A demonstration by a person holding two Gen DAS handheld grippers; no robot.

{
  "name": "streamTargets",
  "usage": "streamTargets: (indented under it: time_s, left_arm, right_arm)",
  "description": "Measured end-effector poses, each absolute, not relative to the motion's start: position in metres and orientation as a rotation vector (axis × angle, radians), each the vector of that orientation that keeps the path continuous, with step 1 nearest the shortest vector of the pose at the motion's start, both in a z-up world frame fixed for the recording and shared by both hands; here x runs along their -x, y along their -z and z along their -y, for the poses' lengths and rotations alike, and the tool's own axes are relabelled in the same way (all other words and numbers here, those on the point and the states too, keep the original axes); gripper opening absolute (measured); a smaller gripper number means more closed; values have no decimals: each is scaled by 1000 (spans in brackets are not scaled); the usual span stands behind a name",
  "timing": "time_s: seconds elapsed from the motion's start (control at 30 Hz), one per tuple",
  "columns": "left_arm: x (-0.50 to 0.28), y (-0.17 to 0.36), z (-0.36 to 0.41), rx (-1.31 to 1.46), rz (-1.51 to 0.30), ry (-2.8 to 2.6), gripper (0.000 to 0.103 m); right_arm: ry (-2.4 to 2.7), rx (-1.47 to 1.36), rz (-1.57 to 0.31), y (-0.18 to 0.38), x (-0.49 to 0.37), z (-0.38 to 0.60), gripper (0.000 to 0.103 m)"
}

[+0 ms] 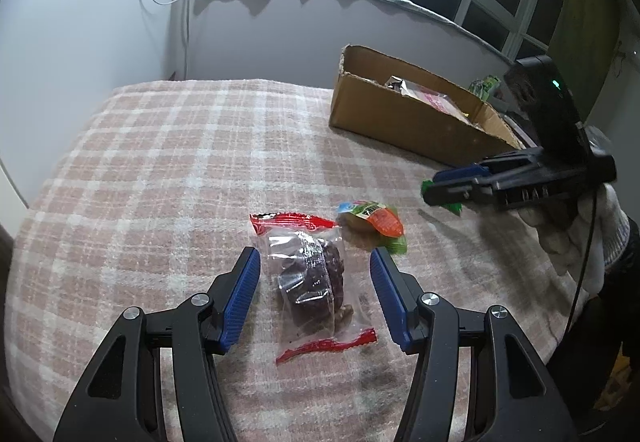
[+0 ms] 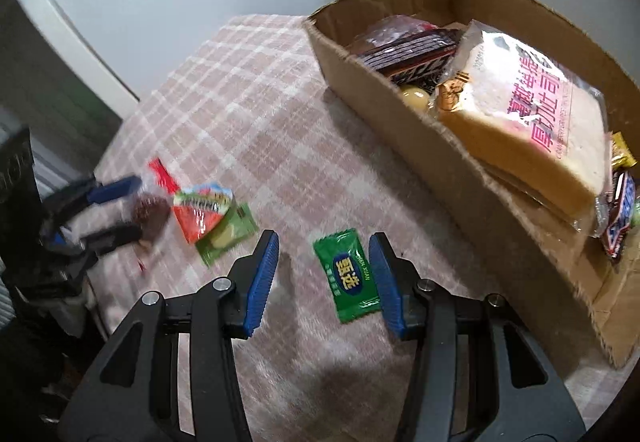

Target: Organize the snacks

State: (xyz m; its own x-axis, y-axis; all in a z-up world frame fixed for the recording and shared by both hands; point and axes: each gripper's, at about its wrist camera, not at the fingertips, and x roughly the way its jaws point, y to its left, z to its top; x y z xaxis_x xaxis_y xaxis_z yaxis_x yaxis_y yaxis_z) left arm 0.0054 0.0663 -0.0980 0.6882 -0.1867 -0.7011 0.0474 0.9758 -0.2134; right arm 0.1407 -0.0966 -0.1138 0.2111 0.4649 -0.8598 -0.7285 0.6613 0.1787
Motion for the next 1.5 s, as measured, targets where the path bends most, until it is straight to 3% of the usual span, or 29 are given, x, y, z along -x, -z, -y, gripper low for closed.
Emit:
streamTargets:
  time_s: [0.13, 0.27, 0.5, 1.07, 1.5]
  left_arm:
    - [-10, 99, -64, 175, -812, 125, 56]
    - [-14, 109, -61, 145, -842, 109, 56]
    - [-14, 113, -64, 141, -846, 111, 41]
    - [-6, 98, -68, 175, -788, 112, 36]
    - [-31, 52, -65, 236, -681, 141, 36]
  right_arm:
    - [-764, 478, -988, 117, -122, 84, 40]
    - [-749, 518, -961, 117, -116, 89, 39]
    - [-742, 481, -964, 115, -118, 101, 24]
    - [-735, 431, -926, 95, -116, 106, 21]
    - [-706, 333, -819, 46, -125, 127, 21]
